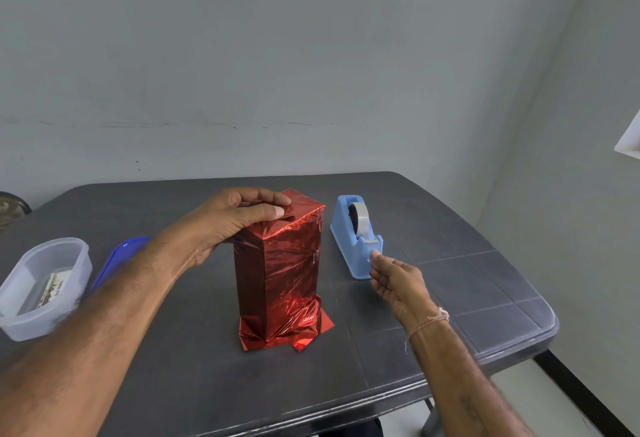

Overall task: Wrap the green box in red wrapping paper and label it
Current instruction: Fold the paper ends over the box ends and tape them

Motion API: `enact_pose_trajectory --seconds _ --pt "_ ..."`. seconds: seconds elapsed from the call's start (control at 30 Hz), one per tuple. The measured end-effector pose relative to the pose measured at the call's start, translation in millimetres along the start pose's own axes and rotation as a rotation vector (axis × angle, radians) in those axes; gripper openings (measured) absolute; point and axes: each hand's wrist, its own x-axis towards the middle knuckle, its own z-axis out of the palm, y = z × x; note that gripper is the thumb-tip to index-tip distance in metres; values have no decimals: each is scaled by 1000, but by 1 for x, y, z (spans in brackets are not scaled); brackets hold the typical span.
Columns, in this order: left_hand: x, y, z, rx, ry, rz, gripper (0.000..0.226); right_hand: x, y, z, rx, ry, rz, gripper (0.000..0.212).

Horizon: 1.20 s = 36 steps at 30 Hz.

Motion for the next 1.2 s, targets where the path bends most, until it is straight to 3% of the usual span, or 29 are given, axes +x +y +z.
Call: enact_pose_trajectory --seconds 0.7,0.93,1.2 --pt "-2 1 0 24 -4 21 23 10 18 12 -270 234 -100 16" --pt "-3 2 0 49 -5 29 21 -26 2 -1 -125 -100 82 17" --pt "-8 3 1 53 -11 47 21 -100 -95 52 -410 -486 -118 31"
